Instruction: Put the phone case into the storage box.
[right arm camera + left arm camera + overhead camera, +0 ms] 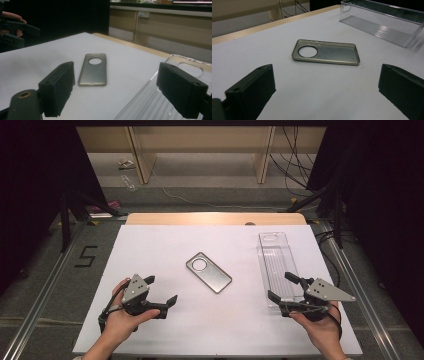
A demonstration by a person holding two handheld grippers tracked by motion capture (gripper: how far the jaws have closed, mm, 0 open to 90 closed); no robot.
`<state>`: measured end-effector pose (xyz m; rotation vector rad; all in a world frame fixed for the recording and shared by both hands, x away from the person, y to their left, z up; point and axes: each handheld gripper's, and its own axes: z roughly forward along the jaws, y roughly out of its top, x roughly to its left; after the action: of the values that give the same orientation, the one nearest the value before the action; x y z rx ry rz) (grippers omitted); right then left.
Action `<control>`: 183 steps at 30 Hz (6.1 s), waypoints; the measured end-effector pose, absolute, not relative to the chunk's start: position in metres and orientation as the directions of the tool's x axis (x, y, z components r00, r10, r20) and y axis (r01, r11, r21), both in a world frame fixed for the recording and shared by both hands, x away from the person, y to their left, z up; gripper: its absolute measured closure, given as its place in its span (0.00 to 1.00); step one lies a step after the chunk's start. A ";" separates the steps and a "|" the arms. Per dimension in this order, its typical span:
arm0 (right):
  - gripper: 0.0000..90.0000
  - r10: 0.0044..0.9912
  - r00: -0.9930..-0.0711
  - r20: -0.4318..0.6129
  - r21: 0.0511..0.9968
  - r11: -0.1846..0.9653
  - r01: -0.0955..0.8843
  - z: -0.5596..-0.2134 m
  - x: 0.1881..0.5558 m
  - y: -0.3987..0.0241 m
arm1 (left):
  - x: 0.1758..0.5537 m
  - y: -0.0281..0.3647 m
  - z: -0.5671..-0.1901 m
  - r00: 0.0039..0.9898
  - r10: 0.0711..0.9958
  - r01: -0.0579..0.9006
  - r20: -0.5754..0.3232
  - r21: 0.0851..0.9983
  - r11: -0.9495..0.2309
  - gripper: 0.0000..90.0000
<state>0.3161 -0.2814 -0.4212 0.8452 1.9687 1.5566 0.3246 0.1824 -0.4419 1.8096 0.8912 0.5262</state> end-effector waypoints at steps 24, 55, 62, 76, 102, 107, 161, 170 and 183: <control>0.97 0.717 -0.690 -0.102 0.917 0.337 0.214 -0.414 0.340 -0.216 | 0.327 0.183 -0.443 0.628 0.777 0.337 -0.051 0.917 -0.213 0.03; 1.00 0.798 -0.594 -0.103 0.725 0.469 0.504 -0.466 0.425 -0.141 | 0.327 0.183 -0.444 0.632 0.773 0.337 -0.050 0.916 -0.216 0.04; 1.00 0.807 -0.581 -0.104 0.694 0.478 0.539 -0.475 0.430 -0.137 | 0.328 0.183 -0.444 0.626 0.778 0.342 -0.051 0.915 -0.215 0.04; 1.00 0.812 -0.577 -0.085 0.678 0.472 0.563 -0.482 0.432 -0.139 | 0.328 0.183 -0.445 0.628 0.777 0.347 -0.053 0.912 -0.219 0.05; 1.00 0.741 -0.670 -0.054 0.652 0.534 0.538 -0.485 0.409 -0.109 | 0.328 0.184 -0.444 0.624 0.780 0.345 -0.047 0.912 -0.222 0.06; 1.00 0.736 -0.675 -0.054 0.654 0.537 0.533 -0.485 0.408 -0.107 | 0.328 0.184 -0.445 0.624 0.780 0.345 -0.047 0.912 -0.222 0.06; 0.26 0.667 -0.733 -0.133 0.787 0.521 0.331 -0.450 0.407 -0.105 | 0.328 0.185 -0.445 0.632 0.773 0.348 -0.055 0.912 -0.219 0.09; 0.19 0.595 -0.789 -0.154 0.756 0.585 0.294 -0.441 0.406 -0.100 | 0.329 0.185 -0.445 0.626 0.777 0.358 -0.067 0.910 -0.210 0.09; 0.21 0.477 -0.862 -0.173 0.666 0.701 0.255 -0.440 0.405 -0.094 | 0.329 0.183 -0.445 0.628 0.776 0.354 -0.060 0.910 -0.216 0.09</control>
<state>0.4049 -0.0939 -0.4397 0.5743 2.5782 0.9367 0.3285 0.1830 -0.4449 1.8158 0.9099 0.5092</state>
